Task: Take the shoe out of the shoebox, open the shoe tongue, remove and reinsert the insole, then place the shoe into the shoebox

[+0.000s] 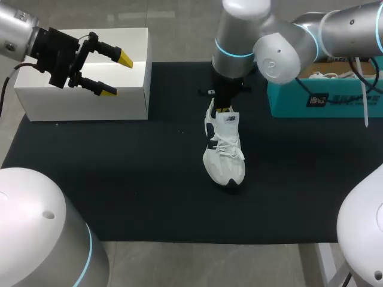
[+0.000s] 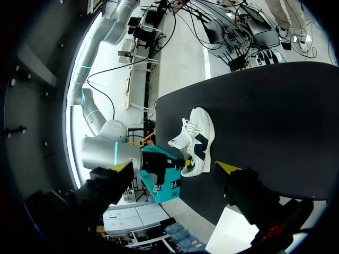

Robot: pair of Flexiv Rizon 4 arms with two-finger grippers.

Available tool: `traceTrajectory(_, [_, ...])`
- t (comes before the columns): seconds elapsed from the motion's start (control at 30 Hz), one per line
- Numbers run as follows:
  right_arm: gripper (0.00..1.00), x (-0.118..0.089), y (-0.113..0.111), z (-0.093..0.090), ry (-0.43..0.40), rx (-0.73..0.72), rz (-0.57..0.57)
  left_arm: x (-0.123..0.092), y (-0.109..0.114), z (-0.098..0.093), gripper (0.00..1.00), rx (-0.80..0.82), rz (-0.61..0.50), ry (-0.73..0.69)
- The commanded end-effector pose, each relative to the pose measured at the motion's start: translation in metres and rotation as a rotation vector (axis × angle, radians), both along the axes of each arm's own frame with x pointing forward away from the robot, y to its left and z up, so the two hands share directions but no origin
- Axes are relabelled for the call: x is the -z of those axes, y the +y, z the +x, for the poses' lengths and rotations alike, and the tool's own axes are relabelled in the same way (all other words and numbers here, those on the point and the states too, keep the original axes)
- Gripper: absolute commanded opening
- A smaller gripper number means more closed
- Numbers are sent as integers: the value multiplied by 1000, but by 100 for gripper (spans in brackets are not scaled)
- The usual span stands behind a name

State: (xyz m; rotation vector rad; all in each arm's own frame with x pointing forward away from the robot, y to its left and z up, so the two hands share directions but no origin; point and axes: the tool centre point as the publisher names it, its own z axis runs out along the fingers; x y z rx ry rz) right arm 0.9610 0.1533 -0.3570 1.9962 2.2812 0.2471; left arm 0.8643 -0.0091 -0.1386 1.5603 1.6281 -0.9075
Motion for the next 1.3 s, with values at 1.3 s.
traceTrajectory(1.3, [0,62,-1,16,14,86,-78,-1,0,1,100,1,5,1])
